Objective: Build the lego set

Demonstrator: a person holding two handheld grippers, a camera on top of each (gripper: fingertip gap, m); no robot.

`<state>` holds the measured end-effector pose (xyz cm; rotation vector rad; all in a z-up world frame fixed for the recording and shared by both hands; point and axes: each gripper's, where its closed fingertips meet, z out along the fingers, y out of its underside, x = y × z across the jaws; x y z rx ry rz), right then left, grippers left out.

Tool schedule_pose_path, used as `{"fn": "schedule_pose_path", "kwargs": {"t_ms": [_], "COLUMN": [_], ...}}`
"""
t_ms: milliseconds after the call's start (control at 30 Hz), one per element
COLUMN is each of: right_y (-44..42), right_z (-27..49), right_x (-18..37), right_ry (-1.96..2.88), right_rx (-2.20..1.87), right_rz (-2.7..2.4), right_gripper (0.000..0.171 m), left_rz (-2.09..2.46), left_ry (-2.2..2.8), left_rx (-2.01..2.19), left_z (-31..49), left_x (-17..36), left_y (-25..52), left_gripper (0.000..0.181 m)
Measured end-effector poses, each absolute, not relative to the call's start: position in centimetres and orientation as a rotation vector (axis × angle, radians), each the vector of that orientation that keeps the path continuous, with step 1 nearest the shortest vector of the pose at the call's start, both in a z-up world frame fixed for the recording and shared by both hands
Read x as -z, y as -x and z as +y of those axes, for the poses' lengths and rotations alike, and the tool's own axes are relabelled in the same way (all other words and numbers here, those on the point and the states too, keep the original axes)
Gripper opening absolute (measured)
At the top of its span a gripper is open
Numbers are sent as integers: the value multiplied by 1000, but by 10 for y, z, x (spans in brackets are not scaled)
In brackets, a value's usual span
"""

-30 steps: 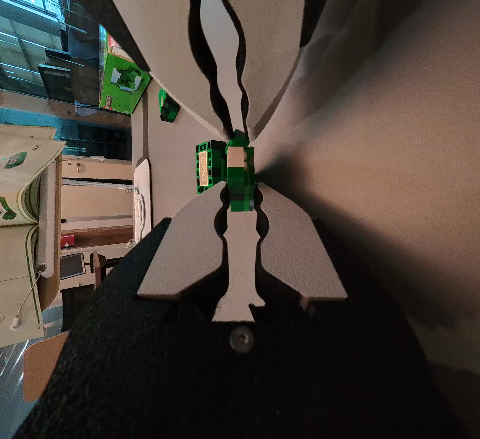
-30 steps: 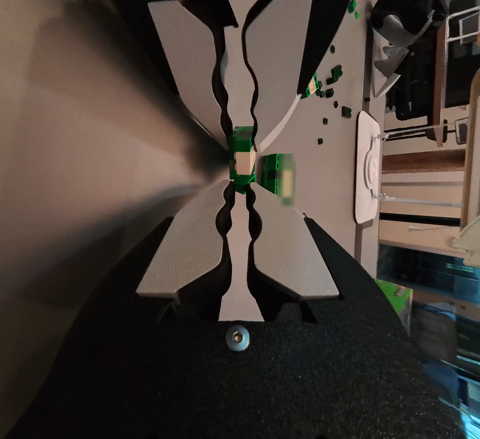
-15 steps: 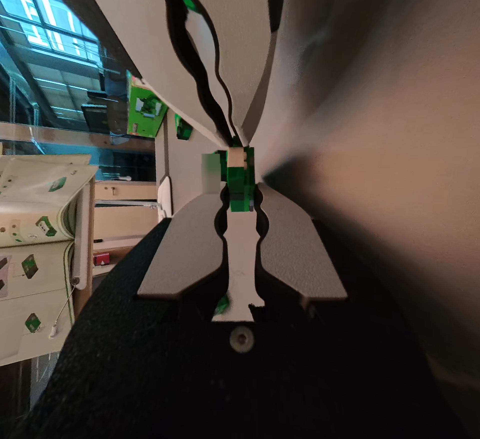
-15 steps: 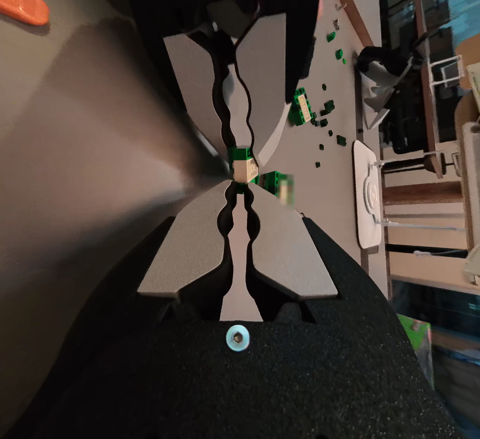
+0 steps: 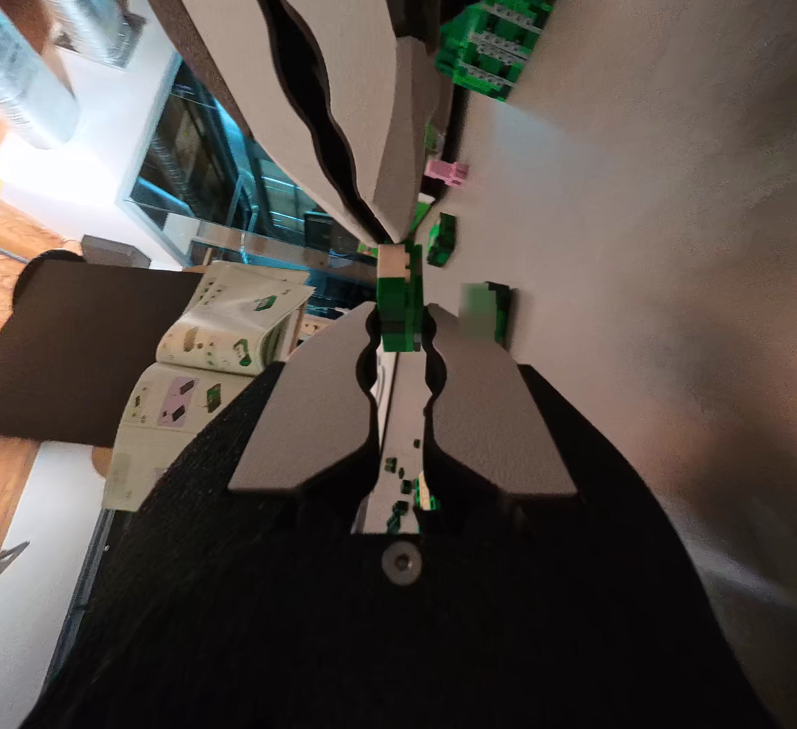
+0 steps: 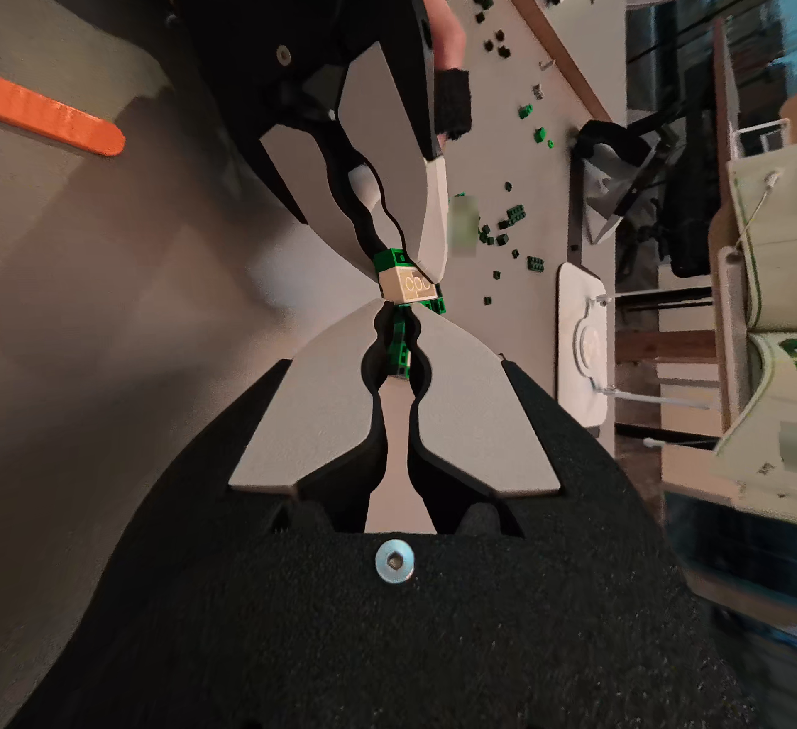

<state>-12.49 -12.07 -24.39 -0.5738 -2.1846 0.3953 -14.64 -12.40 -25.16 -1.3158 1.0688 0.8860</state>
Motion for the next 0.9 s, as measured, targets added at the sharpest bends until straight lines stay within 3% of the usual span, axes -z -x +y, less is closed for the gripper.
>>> {"fn": "schedule_pose_path", "kwargs": {"t_ms": [400, 900], "right_y": [128, 130], "right_z": [-124, -130], "right_x": [228, 220], "right_ry": [667, 689], "right_rx": [-324, -388], "right_rz": [-2556, -2558], "right_gripper": [4, 13], "left_rz": [920, 915], "left_ry": [1353, 1365], "left_rx": [-735, -695], "left_z": [-117, -109], "left_x": [241, 242], "left_y": [145, 142], "left_gripper": [17, 17]}}
